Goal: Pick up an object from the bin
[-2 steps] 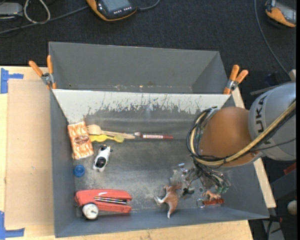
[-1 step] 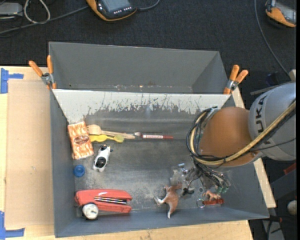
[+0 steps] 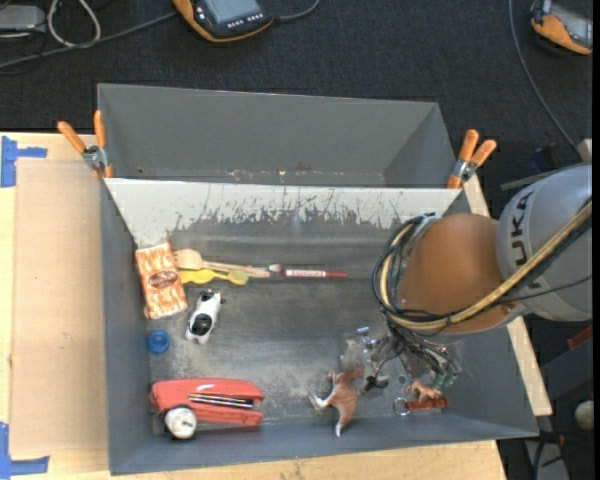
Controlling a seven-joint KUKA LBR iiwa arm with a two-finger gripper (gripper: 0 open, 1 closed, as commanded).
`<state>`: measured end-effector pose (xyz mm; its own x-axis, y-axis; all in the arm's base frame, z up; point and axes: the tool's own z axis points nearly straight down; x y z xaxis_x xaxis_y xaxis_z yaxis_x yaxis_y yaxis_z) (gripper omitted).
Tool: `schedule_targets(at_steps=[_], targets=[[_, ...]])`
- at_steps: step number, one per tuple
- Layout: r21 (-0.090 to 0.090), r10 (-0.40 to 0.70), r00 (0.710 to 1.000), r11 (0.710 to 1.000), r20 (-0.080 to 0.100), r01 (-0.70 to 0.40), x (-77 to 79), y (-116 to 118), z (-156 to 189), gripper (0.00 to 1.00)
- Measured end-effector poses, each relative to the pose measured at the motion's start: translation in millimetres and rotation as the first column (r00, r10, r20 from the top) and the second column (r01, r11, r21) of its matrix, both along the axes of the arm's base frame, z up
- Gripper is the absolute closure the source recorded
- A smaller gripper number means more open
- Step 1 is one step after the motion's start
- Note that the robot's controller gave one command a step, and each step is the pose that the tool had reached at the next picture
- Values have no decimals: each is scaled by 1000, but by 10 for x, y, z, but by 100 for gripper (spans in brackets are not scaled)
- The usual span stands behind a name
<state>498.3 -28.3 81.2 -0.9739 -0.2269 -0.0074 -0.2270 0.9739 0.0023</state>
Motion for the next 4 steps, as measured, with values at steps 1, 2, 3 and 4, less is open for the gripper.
schedule_targets(at_steps=[1,2,3,4], targets=[[0,0,1000,1000,0,0,0,-1,0,100],[2,36,999,999,1,-36,44,-80,-33,100],[3,-33,999,999,-2,33,273,-186,-84,100],[3,-35,999,999,-3,35,195,-983,213,100]])
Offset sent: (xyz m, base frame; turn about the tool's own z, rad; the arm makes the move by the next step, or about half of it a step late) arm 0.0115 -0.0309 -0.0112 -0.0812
